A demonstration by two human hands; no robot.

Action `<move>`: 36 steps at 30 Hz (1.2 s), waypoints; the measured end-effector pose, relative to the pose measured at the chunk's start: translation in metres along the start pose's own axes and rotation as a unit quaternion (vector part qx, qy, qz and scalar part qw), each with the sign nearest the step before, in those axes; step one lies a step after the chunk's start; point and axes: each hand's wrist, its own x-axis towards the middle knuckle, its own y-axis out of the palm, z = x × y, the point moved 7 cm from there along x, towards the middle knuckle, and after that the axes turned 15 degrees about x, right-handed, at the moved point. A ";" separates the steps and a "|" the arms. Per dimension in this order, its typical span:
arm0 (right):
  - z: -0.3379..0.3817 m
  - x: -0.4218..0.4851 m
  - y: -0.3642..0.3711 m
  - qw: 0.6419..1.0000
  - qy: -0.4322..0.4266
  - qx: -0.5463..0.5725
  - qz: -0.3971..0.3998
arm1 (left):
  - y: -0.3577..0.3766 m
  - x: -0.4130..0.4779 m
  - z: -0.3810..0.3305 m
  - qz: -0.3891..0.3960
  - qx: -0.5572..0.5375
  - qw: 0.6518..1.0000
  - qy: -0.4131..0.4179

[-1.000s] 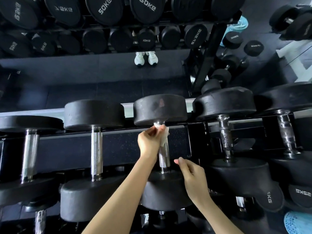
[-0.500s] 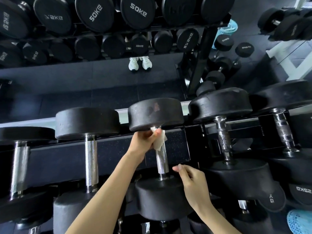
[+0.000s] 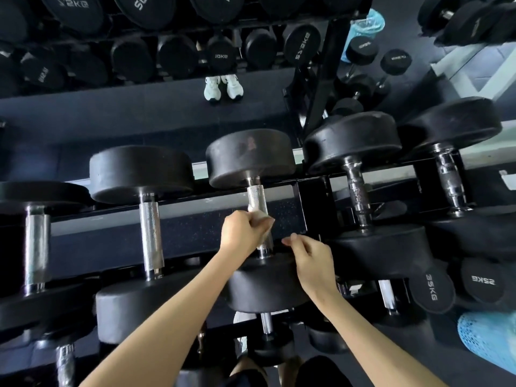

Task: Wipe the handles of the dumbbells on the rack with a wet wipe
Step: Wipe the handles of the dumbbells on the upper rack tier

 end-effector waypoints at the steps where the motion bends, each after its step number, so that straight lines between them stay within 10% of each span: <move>1: 0.000 -0.003 -0.001 1.000 -0.010 -0.007 -0.008 | 0.005 -0.004 0.003 0.020 0.015 1.000 0.011; 6: -0.004 -0.024 -0.003 0.996 -0.072 0.013 -0.046 | 0.019 -0.005 0.015 0.059 0.034 0.998 0.009; 19: -0.008 -0.023 -0.003 0.997 -0.046 0.037 -0.043 | -0.002 0.053 0.006 -0.022 -0.334 0.938 -0.089; 29: -0.004 -0.023 -0.004 0.996 -0.068 0.044 -0.045 | 0.024 0.059 0.010 0.211 -0.514 0.831 -0.010; 36: -0.012 -0.020 -0.004 0.996 -0.065 0.044 -0.042 | 0.020 0.056 0.009 0.149 -0.384 0.911 -0.003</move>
